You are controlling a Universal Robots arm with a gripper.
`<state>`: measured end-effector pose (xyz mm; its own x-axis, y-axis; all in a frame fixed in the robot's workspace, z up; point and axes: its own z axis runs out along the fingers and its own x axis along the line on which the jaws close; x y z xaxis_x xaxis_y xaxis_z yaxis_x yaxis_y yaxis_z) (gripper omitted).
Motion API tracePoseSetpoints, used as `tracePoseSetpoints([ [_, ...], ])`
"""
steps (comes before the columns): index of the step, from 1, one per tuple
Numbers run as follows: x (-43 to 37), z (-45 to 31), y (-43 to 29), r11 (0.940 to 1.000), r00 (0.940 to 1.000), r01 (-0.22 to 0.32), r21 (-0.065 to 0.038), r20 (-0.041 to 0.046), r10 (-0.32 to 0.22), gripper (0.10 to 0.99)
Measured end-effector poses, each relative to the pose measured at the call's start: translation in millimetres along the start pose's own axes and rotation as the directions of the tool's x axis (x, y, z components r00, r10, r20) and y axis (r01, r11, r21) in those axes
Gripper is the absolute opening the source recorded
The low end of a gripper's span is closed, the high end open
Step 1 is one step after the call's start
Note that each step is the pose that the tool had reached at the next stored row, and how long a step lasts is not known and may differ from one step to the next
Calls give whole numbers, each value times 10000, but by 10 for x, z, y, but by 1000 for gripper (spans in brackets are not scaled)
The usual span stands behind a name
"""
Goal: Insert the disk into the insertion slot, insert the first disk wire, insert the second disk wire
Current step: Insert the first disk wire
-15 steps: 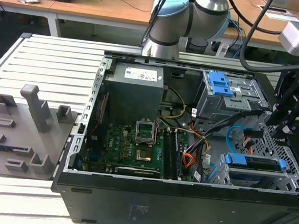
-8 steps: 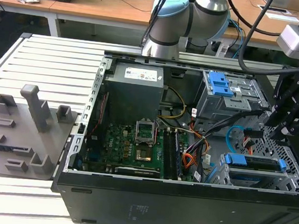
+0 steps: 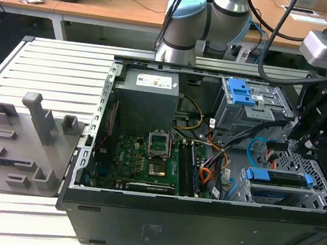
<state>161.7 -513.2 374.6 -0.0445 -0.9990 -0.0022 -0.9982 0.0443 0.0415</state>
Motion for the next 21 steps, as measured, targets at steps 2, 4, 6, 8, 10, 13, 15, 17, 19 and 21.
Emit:
tracePoseSetpoints([
  [2, -60, 21, 10, 10000, 10000, -4, 0, -4, 4, 361],
  [4, -97, 58, 43, 10000, 10000, -11, 3, -63, 11, 361],
  [6, -113, 82, 61, 10000, 9999, -16, 6, -134, 16, 361],
  [8, -121, 144, 70, 10000, 9998, -15, 9, -189, 16, 361],
  [10, -121, 173, 72, 10000, 9998, -19, 10, -218, 19, 361],
  [13, -120, 195, 72, 10000, 9995, -23, 15, -322, 24, 361],
  [15, -120, 199, 72, 10000, 9995, -24, 15, -324, 24, 361],
  [17, -120, 200, 72, 10000, 9995, -24, 15, -322, 24, 361],
  [19, -120, 200, 72, 10000, 9995, -23, 15, -322, 24, 282],
  [21, -120, 201, 72, 10000, 9995, -23, 15, -322, 23, 220],
])
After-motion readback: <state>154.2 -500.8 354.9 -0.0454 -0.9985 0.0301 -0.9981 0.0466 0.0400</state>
